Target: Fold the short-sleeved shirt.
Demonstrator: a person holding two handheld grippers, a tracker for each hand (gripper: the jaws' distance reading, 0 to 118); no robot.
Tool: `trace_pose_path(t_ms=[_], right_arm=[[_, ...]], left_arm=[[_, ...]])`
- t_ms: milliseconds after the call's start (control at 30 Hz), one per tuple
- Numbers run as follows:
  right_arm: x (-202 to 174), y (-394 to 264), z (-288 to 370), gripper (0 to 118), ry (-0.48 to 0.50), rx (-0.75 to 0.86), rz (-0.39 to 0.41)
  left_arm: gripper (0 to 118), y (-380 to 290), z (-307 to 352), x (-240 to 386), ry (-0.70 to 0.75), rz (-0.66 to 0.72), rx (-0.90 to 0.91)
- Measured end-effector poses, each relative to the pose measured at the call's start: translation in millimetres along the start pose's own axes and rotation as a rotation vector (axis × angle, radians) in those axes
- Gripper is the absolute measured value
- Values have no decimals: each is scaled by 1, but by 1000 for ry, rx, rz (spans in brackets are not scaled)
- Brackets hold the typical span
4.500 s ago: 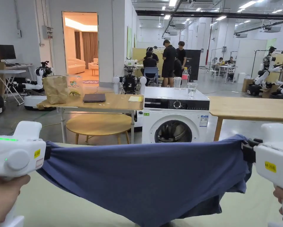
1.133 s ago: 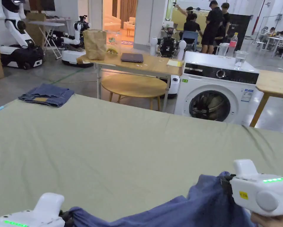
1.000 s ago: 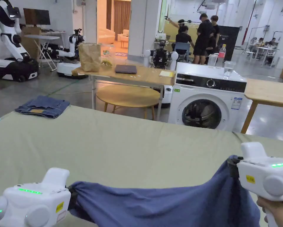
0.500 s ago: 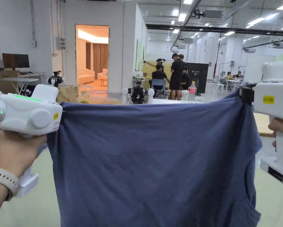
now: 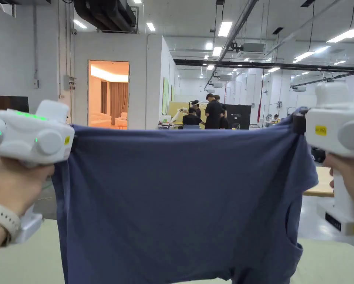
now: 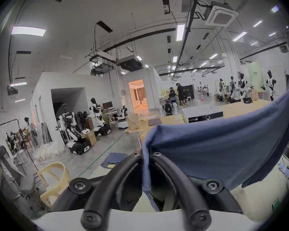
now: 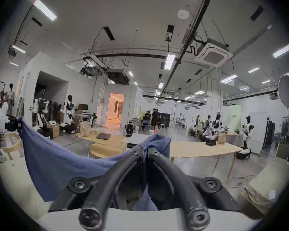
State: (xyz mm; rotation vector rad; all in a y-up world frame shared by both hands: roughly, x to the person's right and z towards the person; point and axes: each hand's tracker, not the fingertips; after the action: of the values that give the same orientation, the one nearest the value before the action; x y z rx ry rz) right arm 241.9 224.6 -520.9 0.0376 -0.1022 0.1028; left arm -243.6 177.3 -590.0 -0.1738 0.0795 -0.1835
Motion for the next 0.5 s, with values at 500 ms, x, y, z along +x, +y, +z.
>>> trace_pose_path(t_ms=[500], right_arm=[[5,-144,84,3,-77,-163,-5]], left_arm=[[1,-135,63,19,-149,137,-147]])
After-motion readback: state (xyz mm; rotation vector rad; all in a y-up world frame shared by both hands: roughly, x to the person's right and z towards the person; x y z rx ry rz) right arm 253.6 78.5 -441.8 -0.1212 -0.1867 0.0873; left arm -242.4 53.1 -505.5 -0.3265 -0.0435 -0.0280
